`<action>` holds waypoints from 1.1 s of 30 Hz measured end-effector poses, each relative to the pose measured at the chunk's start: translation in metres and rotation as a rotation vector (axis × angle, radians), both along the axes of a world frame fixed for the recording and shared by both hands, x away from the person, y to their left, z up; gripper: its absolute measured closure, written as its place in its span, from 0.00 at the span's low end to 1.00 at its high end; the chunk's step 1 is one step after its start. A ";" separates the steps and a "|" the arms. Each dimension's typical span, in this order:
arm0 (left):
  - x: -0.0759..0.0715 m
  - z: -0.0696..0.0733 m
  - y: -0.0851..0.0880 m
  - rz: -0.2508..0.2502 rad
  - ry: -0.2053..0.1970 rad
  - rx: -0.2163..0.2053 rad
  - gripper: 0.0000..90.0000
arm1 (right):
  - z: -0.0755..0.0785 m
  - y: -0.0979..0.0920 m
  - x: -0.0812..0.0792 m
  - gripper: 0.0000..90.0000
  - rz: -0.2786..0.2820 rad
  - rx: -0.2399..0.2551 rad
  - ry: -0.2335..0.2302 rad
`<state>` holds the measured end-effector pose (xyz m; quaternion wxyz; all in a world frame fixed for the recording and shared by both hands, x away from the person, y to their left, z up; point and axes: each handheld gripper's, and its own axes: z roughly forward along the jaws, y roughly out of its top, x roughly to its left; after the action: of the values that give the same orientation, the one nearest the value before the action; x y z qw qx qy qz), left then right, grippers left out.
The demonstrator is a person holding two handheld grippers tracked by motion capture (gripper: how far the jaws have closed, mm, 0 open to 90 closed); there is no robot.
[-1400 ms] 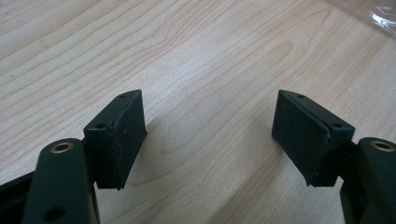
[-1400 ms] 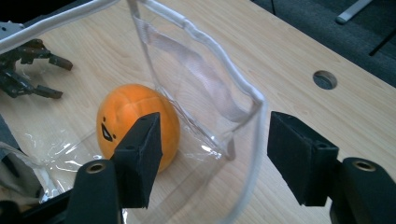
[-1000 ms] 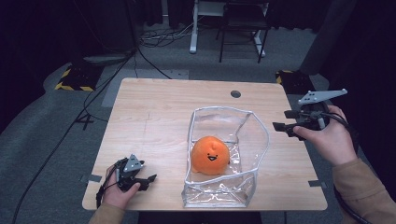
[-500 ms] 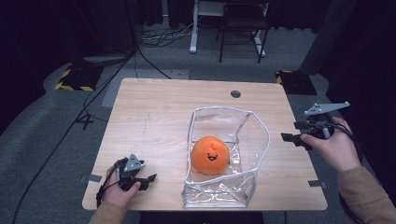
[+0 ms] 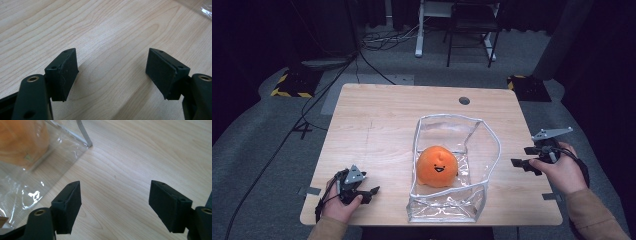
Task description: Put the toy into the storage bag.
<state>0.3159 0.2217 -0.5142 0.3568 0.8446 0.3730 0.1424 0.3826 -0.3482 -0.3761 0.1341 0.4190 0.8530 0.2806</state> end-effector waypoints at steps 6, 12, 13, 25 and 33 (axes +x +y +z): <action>0.000 0.000 0.000 0.000 -0.001 0.001 0.29 | -0.022 -0.005 -0.002 0.26 -0.010 -0.011 -0.004; 0.000 0.000 0.000 0.000 -0.002 0.001 0.29 | -0.053 -0.008 -0.008 0.26 -0.008 -0.001 0.035; 0.000 0.000 0.000 0.000 -0.002 0.001 0.29 | -0.058 -0.009 -0.009 0.26 -0.008 0.005 0.037; 0.000 0.000 0.000 0.002 -0.001 0.000 0.29 | -0.096 -0.013 -0.026 0.25 -0.030 0.096 -0.023; 0.000 0.000 0.000 0.002 -0.001 0.001 0.29 | -0.116 -0.012 -0.036 0.22 -0.044 0.134 -0.107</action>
<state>0.3155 0.2216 -0.5142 0.3567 0.8443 0.3734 0.1433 0.3465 -0.3598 -0.4926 0.1575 0.4300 0.8145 0.3561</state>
